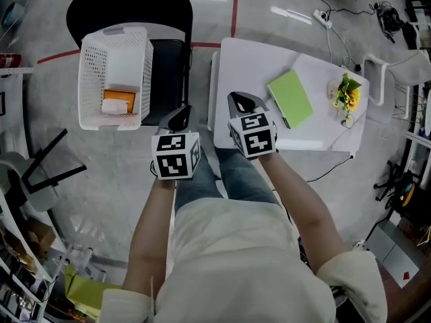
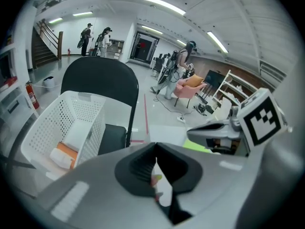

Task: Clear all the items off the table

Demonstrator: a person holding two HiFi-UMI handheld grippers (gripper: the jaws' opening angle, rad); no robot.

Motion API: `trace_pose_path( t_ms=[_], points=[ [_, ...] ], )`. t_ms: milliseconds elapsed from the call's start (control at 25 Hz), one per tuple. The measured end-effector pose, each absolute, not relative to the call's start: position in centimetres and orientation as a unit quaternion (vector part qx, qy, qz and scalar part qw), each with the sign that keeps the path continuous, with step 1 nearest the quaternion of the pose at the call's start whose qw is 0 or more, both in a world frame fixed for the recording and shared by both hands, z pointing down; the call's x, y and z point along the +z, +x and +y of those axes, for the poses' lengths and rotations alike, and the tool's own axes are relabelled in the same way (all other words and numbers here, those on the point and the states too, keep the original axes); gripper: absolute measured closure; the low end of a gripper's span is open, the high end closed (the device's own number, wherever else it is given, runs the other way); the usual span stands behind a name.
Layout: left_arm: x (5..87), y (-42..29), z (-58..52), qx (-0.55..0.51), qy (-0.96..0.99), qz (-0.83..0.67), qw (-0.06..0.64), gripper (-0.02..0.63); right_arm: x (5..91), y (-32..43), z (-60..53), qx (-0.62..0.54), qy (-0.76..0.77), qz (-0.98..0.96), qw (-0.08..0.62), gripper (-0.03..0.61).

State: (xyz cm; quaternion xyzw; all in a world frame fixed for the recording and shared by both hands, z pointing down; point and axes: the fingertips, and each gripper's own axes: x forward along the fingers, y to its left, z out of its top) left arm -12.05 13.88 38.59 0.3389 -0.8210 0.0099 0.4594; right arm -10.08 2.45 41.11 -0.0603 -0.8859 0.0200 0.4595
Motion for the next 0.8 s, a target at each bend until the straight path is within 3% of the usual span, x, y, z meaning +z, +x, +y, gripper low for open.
trace_pose_path(
  t_ms=[800],
  points=[
    [42.7,-4.6,-0.6,0.082,0.450,-0.755,0.469,0.604,44.7,0.9,-11.5,0.070,0.063,-0.882,0.462,0.578]
  ],
)
